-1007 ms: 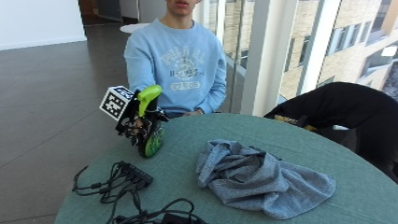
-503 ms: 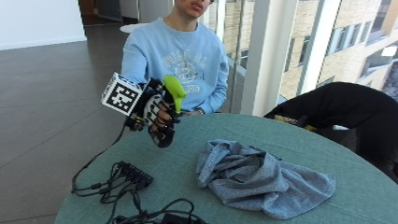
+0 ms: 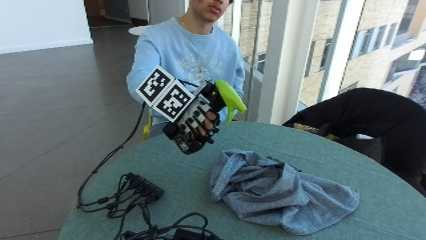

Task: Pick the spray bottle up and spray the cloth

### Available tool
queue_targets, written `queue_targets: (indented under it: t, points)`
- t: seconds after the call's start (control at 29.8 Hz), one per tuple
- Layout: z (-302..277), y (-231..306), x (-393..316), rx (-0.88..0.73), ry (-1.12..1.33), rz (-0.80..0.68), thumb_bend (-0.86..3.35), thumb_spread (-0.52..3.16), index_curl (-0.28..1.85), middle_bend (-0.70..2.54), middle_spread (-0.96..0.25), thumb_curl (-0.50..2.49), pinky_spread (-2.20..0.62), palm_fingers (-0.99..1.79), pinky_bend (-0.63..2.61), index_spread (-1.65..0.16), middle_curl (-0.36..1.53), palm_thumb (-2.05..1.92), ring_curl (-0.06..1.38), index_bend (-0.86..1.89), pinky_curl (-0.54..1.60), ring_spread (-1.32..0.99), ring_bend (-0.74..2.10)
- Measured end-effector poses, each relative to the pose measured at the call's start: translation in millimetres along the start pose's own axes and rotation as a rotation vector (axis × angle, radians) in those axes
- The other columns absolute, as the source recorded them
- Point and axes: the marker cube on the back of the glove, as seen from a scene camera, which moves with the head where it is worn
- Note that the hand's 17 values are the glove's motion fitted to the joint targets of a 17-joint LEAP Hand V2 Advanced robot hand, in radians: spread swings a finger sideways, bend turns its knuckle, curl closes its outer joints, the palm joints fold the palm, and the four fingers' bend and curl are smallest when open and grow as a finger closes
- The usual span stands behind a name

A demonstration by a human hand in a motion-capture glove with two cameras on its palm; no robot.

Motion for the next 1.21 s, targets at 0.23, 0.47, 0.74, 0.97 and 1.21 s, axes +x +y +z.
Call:
queue_targets:
  t: [0.23,0.47,0.74,0.97,1.21]
  points:
    - [3.2,-17.3,-8.0,-0.114,0.091,0.043,-0.02,0.66,0.37,0.33,-0.11,0.59,0.25,1.09,0.19,-0.24,0.46,1.08,0.38,0.13,0.32,-0.03,0.44]
    - [5.2,-25.2,-7.7,-0.169,0.111,0.079,-0.02,0.65,0.37,0.33,-0.10,0.61,0.24,1.09,0.19,-0.23,0.47,1.08,0.38,0.13,0.32,-0.03,0.44]
    - [14.0,-28.5,-7.4,-0.221,0.130,0.112,-0.02,0.65,0.37,0.33,-0.10,0.62,0.24,1.09,0.19,-0.23,0.47,1.07,0.38,0.13,0.33,-0.03,0.45]
    - [14.9,-28.5,-9.5,-0.223,0.139,0.122,-0.02,0.65,0.37,0.33,-0.10,0.64,0.23,1.09,0.19,-0.24,0.48,1.07,0.38,0.13,0.33,-0.03,0.46]
    - [13.5,-25.4,-10.4,-0.243,0.149,0.130,-0.03,0.66,0.37,0.33,-0.11,0.64,0.23,1.09,0.18,-0.23,0.48,1.06,0.39,0.13,0.33,-0.03,0.46]
